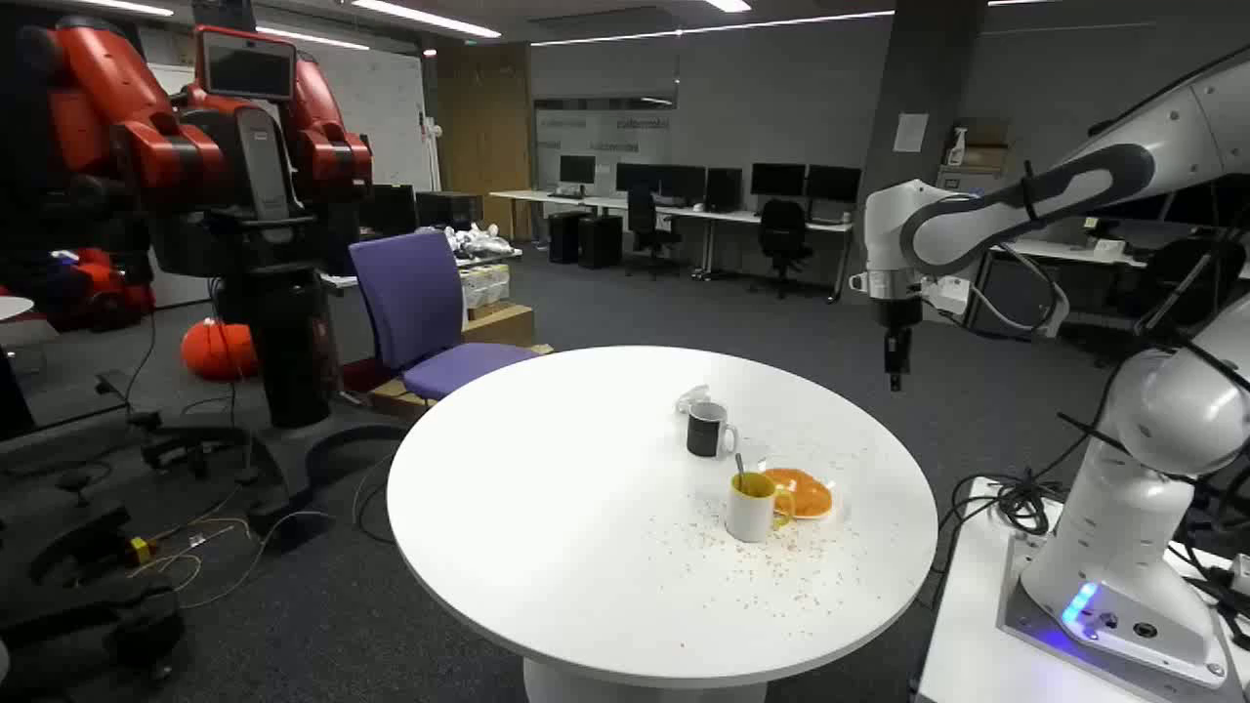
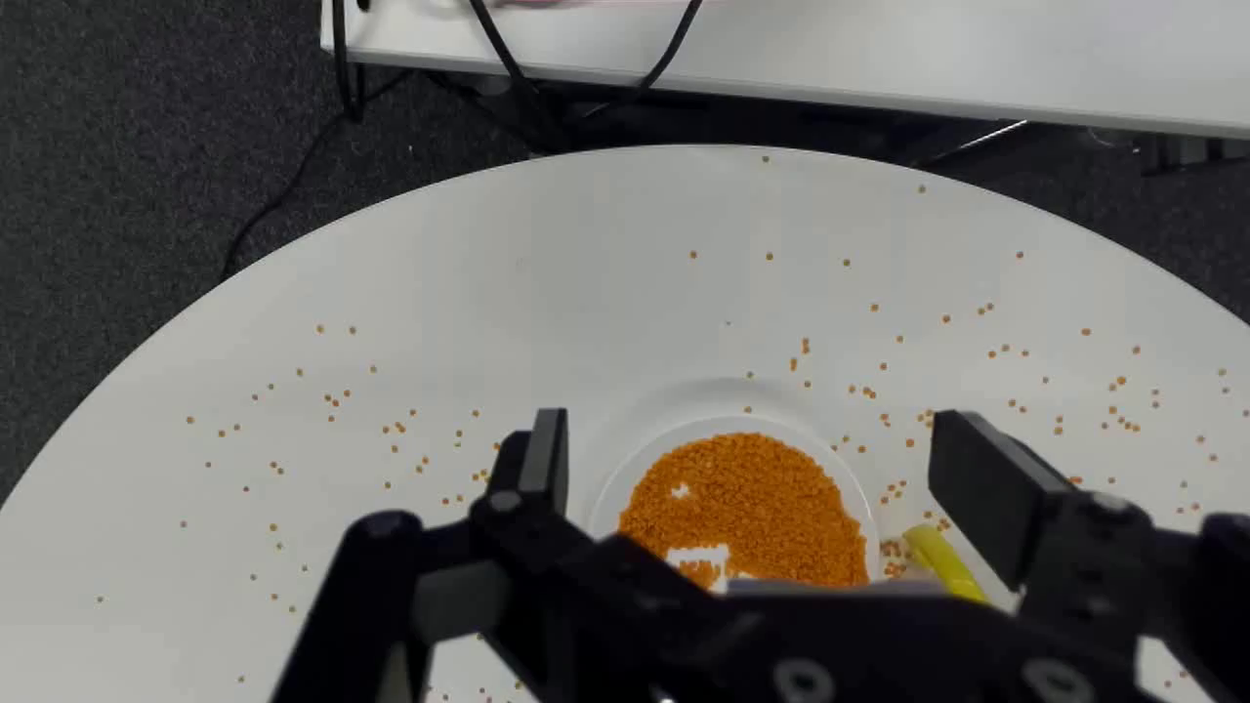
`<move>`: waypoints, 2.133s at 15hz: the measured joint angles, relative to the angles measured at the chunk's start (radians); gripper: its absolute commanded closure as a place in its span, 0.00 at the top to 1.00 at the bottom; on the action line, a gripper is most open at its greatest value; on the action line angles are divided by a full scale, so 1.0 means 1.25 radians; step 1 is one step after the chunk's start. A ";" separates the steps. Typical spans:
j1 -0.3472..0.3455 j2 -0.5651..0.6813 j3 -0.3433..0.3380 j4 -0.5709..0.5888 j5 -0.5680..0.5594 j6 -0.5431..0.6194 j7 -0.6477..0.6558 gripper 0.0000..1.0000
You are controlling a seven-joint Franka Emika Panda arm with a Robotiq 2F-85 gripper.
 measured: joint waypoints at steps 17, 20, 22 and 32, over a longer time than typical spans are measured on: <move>0.054 0.316 -0.115 0.212 0.144 0.180 -0.727 1.00; 0.067 0.405 -0.051 0.277 0.229 0.180 -0.836 1.00; 0.070 0.466 -0.003 0.322 0.258 0.180 -0.894 1.00; 0.072 0.669 0.133 0.475 0.252 0.152 -1.054 1.00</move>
